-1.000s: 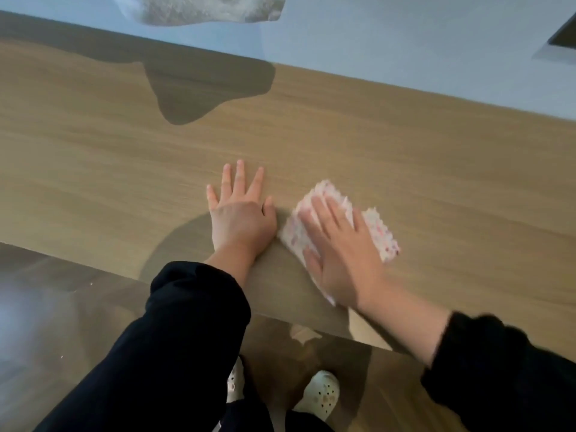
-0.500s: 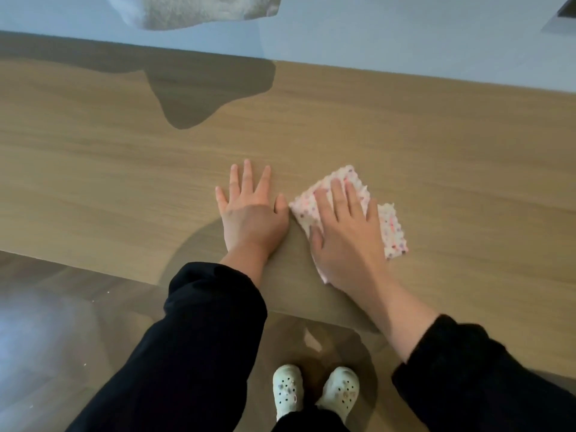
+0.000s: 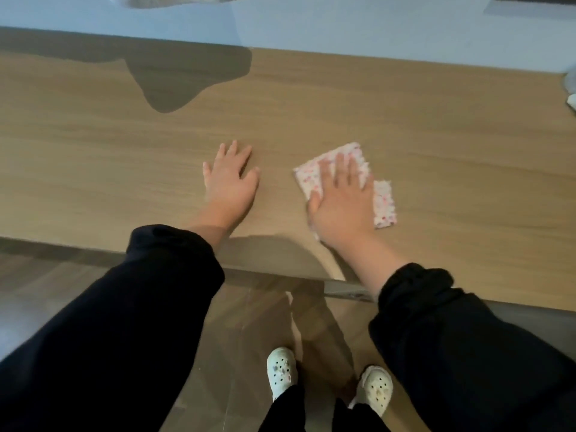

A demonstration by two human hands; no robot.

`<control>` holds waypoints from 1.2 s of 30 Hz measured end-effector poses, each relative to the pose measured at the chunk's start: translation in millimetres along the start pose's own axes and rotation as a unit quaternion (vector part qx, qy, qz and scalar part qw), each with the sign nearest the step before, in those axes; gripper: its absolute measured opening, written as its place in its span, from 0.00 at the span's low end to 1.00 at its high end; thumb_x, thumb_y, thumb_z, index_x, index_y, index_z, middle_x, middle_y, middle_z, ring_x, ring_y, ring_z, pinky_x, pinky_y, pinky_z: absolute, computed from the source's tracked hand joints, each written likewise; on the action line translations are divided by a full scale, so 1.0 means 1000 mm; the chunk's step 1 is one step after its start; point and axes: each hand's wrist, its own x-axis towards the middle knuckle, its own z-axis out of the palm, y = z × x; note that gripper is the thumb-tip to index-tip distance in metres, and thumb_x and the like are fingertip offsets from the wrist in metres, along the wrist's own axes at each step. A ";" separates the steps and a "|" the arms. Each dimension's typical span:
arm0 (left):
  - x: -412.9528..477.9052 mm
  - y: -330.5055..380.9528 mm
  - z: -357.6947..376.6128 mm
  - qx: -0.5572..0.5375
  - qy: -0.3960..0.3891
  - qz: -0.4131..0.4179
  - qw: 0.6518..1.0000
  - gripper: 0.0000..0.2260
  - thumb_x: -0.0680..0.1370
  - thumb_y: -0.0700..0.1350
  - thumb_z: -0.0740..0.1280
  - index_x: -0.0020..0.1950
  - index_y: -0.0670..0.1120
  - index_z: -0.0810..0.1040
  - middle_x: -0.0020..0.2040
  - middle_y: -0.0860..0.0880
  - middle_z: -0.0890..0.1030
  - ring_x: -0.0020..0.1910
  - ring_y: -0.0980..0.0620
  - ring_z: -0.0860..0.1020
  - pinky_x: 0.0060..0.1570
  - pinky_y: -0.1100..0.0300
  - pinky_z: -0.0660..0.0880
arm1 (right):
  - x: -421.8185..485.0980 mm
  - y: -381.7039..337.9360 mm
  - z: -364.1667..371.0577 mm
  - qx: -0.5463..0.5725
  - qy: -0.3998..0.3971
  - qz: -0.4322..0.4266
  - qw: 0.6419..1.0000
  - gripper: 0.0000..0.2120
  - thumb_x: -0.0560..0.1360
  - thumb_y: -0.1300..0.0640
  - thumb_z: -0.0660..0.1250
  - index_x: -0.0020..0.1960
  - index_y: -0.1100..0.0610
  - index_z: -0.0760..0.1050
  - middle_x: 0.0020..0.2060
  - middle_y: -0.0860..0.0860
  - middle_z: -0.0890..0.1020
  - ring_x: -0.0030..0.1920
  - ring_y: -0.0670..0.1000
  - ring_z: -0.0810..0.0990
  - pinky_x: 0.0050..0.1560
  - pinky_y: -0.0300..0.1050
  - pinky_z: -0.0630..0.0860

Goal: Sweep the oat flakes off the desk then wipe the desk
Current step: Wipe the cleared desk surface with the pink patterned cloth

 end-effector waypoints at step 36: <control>-0.099 0.105 0.100 0.234 0.005 0.001 0.972 0.27 0.80 0.56 0.47 0.79 0.54 0.47 0.80 0.46 0.45 0.78 0.46 0.41 0.74 0.40 0.44 | -0.071 0.145 0.005 0.012 -0.013 -0.103 0.995 0.29 0.82 0.45 0.45 0.79 0.52 0.41 0.79 0.54 0.42 0.78 0.55 0.39 0.76 0.60 0.43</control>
